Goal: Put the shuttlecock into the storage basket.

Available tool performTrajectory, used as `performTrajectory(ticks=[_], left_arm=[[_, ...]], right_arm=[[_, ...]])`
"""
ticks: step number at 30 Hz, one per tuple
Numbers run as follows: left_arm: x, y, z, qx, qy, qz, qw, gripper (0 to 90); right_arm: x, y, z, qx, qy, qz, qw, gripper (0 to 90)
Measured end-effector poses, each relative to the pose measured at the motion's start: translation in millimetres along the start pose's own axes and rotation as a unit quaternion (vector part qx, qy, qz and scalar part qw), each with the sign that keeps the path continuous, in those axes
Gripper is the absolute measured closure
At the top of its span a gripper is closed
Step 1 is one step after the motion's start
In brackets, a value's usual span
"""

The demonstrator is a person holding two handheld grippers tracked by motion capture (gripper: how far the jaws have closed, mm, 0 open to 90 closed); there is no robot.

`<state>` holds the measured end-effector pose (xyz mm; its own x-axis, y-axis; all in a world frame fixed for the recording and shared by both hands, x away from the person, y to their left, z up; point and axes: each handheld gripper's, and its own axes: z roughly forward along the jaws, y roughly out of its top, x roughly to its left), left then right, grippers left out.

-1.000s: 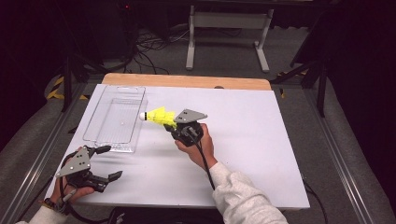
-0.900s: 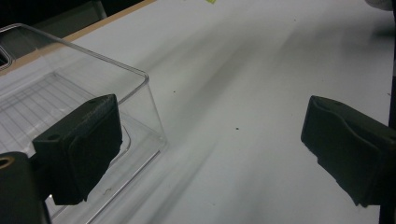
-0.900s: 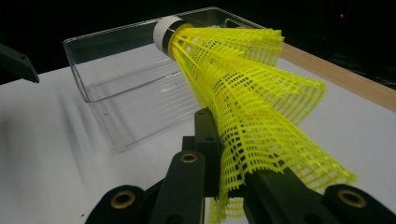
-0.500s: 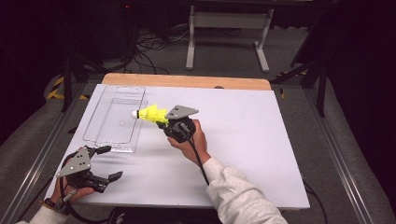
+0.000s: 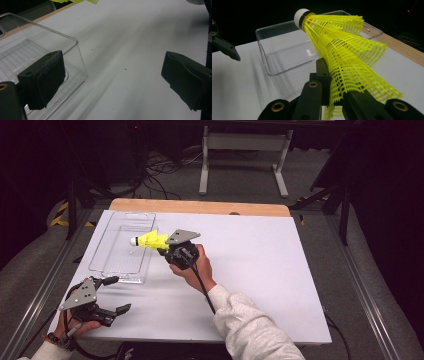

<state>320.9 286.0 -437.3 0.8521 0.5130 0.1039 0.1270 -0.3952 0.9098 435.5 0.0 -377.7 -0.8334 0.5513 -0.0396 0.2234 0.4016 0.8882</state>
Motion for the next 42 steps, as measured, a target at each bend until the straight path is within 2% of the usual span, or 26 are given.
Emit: performTrajectory(ticks=[12,22,35,40,42], left_arm=[[-0.4,-0.2,0.0,-0.003,-0.002,0.0,1.0,6.0],[-1.2,0.1,-0.3,-0.004,-0.004,0.002,1.0,6.0],[-1.6,-0.4,-1.2,-0.007,-0.008,-0.002,0.9999,6.0],[-3.6,-0.4,1.0,-0.01,-0.016,-0.006,0.9998,6.0],[-4.7,0.1,2.0,-0.009,-0.017,-0.002,0.9998,6.0]], right_arm=[[10.5,14.9,12.7,0.001,0.015,-0.011,0.9998,88.1],[15.6,18.6,19.4,0.001,0.023,-0.01,0.9997,88.1],[21.5,24.8,32.4,0.014,0.036,-0.021,0.9991,88.1],[22.6,28.7,37.3,0.015,0.04,-0.022,0.9988,88.2],[22.4,31.2,38.9,0.016,0.036,-0.027,0.9989,88.2]])
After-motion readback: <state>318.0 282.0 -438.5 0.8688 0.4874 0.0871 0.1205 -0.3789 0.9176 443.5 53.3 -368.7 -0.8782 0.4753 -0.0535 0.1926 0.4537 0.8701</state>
